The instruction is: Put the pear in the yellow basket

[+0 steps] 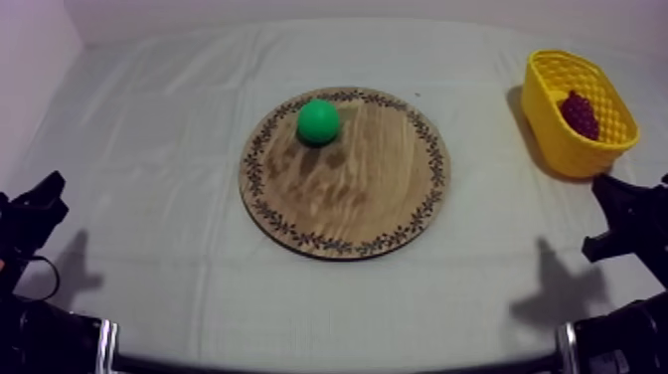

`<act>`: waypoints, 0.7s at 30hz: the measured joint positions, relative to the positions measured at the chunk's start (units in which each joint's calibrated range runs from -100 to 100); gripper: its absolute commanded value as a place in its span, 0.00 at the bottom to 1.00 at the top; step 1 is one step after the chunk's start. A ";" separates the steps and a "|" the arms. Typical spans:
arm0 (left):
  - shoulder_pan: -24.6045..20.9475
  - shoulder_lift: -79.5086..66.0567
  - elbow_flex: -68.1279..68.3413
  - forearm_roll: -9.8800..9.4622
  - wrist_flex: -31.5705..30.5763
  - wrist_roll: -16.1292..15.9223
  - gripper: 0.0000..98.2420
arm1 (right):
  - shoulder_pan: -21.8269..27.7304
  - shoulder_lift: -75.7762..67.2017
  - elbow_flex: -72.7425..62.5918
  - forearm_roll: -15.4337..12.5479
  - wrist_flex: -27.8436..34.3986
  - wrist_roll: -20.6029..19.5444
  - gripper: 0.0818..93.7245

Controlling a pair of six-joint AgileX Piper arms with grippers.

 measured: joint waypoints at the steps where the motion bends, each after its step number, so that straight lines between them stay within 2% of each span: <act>1: 0.00 0.00 0.00 0.00 0.00 0.00 0.00 | -0.08 0.00 -0.10 -0.35 -0.81 0.56 0.00; 3: 0.00 0.00 0.00 0.00 0.00 0.00 0.00 | -0.68 0.73 -1.14 -0.68 -2.43 2.40 0.00; 5: 0.00 0.00 0.00 0.00 0.00 0.00 0.00 | -1.42 2.36 -2.83 0.32 -3.24 3.56 0.00; 10: 0.00 0.00 0.00 0.00 0.00 0.00 0.00 | -4.00 10.04 -11.14 1.39 -3.07 4.00 0.00; 15: 0.00 0.00 0.00 0.00 0.00 0.00 0.00 | -8.27 20.76 -23.15 3.21 1.91 2.08 0.00; 21: 0.00 0.00 0.00 0.00 0.00 0.00 0.00 | -14.97 37.74 -41.25 7.29 10.56 -2.84 0.00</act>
